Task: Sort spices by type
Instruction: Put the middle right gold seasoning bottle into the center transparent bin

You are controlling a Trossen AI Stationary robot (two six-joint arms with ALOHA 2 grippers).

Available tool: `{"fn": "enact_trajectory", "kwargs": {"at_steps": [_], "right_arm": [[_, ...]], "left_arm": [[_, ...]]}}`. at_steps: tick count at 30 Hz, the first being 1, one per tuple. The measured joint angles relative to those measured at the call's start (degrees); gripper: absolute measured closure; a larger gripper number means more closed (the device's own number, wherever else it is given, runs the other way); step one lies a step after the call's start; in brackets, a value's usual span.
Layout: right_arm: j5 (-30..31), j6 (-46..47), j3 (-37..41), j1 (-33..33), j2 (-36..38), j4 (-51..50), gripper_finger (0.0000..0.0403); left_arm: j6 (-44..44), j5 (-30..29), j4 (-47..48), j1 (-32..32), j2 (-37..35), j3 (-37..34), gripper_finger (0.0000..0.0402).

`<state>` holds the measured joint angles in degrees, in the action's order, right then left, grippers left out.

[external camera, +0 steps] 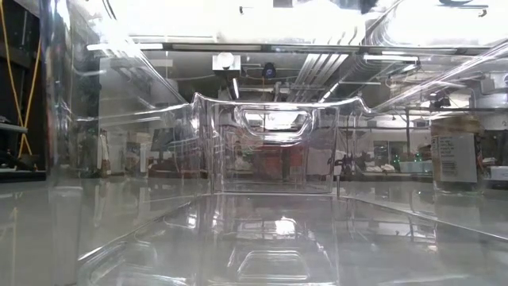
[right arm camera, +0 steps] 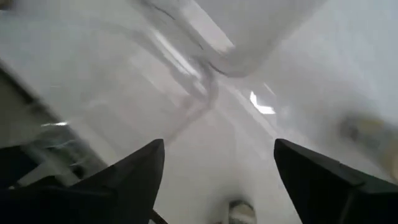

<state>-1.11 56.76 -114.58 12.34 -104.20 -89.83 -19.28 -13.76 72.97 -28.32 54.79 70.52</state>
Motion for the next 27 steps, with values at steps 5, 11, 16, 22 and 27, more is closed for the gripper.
{"fn": "enact_trajectory", "kwargs": {"at_steps": [5,11,16,22,27], "right_arm": [[0.1,2.4,12.9,-3.2,0.4,-0.2,0.0097],[5.3,1.6,26.0,-12.2,1.8,0.0,0.0097],[6.4,-0.6,34.0,-18.4,9.6,1.7,0.0097],[5.0,2.9,42.6,-20.0,24.6,5.1,0.0097],[3.7,8.3,51.0,-20.2,33.8,6.0,0.0097]], "left_arm": [[-2.5,0.5,-0.1,0.0,-2.4,0.0,0.0401],[-4.7,0.8,-0.1,0.0,-3.8,0.0,0.0401],[-6.2,0.7,-0.2,0.0,-4.0,0.0,0.0401],[-6.9,-4.0,-1.5,0.0,-3.8,0.0,0.0401],[-10.5,-12.5,-5.9,1.1,-3.9,0.0,0.0401]]}}
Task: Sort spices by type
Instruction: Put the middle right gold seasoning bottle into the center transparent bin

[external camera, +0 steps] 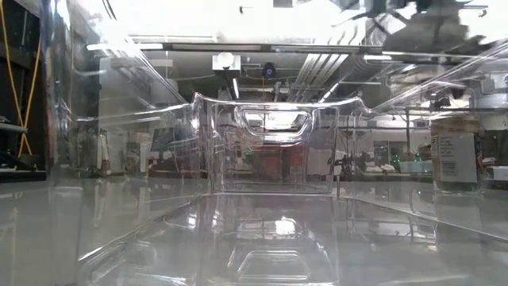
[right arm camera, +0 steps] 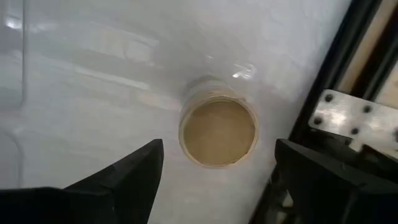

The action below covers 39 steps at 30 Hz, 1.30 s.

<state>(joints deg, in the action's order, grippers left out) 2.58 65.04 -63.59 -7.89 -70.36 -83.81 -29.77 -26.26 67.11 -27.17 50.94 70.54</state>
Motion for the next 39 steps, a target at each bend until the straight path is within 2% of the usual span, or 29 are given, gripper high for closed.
{"fn": "enact_trajectory", "kwargs": {"at_steps": [5,10,13,17,20,24,31,39], "right_arm": [[0.0,2.0,5.4,0.0,5.3,4.9,0.0097],[-1.6,3.6,9.9,0.0,5.9,5.4,0.0097],[-2.2,5.3,11.7,0.0,6.0,9.8,0.0097],[-2.0,5.8,11.9,0.0,5.9,15.3,0.0097],[-2.0,6.6,11.9,-0.2,5.5,15.0,0.0097],[-2.0,7.3,11.9,-0.4,5.5,16.1,0.0097],[-2.9,6.9,11.9,-0.4,5.5,23.6,0.0097],[-2.9,1.5,11.9,-0.4,5.5,24.8,0.0097]], "left_arm": [[-1.5,-2.9,-4.8,2.4,0.0,0.0,0.0401],[1.0,-2.9,-5.8,5.5,0.0,0.0,0.0401],[2.0,-2.3,-5.8,7.4,0.0,0.0,0.0401],[2.0,1.4,-5.6,8.9,-0.2,0.0,0.0401],[3.6,3.1,-5.4,9.2,-0.2,0.0,0.0401],[6.0,3.3,-5.3,9.2,-0.2,0.0,0.0401],[7.4,3.3,-5.2,9.2,-0.4,0.0,0.0401],[7.4,3.5,-5.1,9.2,-0.7,0.0,0.0401]]}}
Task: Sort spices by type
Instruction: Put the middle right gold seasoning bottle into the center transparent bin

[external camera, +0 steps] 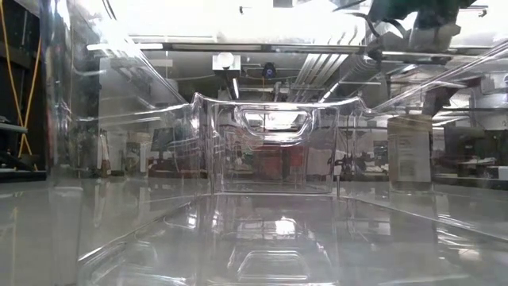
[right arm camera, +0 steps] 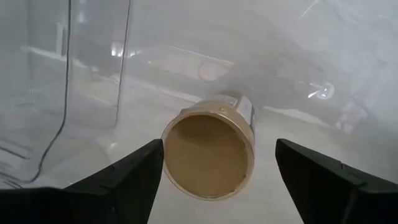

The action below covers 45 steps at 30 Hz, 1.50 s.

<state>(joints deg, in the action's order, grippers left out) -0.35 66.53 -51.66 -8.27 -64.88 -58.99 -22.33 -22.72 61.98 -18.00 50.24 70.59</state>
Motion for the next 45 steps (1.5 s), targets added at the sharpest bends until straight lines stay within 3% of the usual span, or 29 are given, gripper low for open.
{"fn": "enact_trajectory", "kwargs": {"at_steps": [5,12,22,28,45], "right_arm": [[3.5,-6.3,0.0,-0.4,0.0,1.0,0.0097],[3.2,-11.2,0.0,0.1,-0.2,2.3,0.0091],[1.2,-12.7,0.0,0.2,-3.3,1.5,0.0006],[0.9,-8.4,0.0,0.2,-3.3,3.2,0.0006],[-1.0,-8.3,0.0,0.5,-3.7,1.5,0.0006]], "left_arm": [[0.0,0.0,0.0,0.0,0.0,0.0,0.0401],[0.0,0.1,0.0,0.0,0.0,0.0,0.0402],[-1.0,0.2,0.0,0.0,0.0,0.0,0.0402],[-0.5,0.1,0.8,0.0,0.0,0.0,0.0402],[-0.6,0.1,1.1,0.0,0.0,0.0,0.0401]]}}
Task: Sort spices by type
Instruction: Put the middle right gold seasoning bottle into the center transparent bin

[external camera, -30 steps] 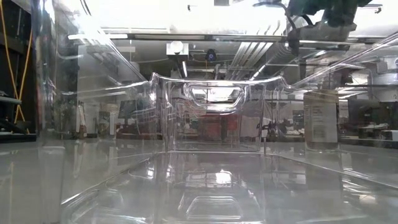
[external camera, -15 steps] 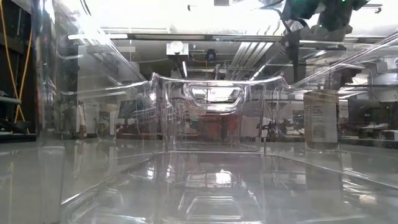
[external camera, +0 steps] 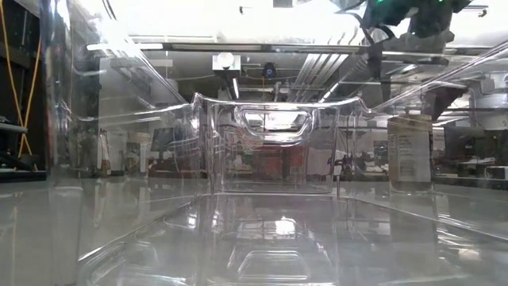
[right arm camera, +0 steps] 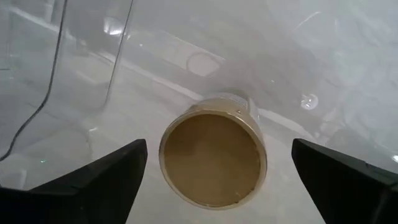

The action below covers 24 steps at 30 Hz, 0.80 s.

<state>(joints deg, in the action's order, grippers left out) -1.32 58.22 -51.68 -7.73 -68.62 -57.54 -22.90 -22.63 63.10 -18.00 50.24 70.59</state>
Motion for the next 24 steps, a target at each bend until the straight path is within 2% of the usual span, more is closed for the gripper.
{"fn": "enact_trajectory", "kwargs": {"at_steps": [13,24], "right_arm": [[-1.5,-1.3,0.0,0.0,-9.4,1.0,0.0016],[-1.7,-1.2,-0.1,0.0,-9.6,0.7,0.0129]], "left_arm": [[-0.5,0.0,0.0,0.0,0.0,0.0,0.0401],[-0.6,0.0,0.0,0.0,0.0,0.0,0.0401]]}}
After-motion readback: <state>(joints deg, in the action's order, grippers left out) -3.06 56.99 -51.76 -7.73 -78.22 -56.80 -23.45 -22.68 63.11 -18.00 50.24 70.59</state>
